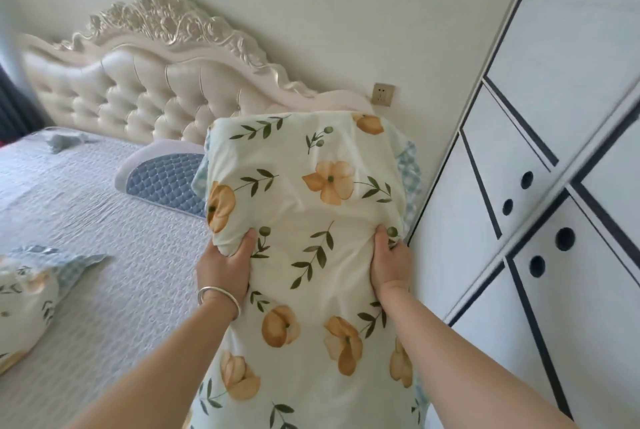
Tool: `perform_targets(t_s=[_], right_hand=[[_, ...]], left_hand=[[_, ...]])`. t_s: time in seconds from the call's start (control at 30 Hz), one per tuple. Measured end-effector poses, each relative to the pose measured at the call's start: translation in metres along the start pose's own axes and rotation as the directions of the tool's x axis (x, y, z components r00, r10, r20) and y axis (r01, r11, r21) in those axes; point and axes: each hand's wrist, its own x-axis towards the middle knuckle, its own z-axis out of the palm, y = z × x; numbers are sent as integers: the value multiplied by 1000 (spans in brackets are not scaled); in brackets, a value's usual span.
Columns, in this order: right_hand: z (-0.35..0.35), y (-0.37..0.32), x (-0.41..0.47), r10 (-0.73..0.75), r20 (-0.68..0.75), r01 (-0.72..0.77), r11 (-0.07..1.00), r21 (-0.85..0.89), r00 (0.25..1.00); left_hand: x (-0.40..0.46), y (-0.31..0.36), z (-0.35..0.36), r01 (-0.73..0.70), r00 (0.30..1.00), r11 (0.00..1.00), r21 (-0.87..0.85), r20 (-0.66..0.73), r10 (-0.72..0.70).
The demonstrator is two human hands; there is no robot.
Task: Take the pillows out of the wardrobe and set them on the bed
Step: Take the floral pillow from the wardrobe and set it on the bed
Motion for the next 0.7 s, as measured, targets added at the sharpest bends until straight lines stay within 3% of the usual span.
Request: perform_targets(t_s=[0.5,0.7], right_hand=[[204,-73,291,-84,197,125,971,-205,977],[299,-74,373,-55,362,174,937,-304,930]], left_hand=[[289,12,131,154,981,987,-45,-109,-158],[369,-9,153,235,936,972,-22,-264,-233]])
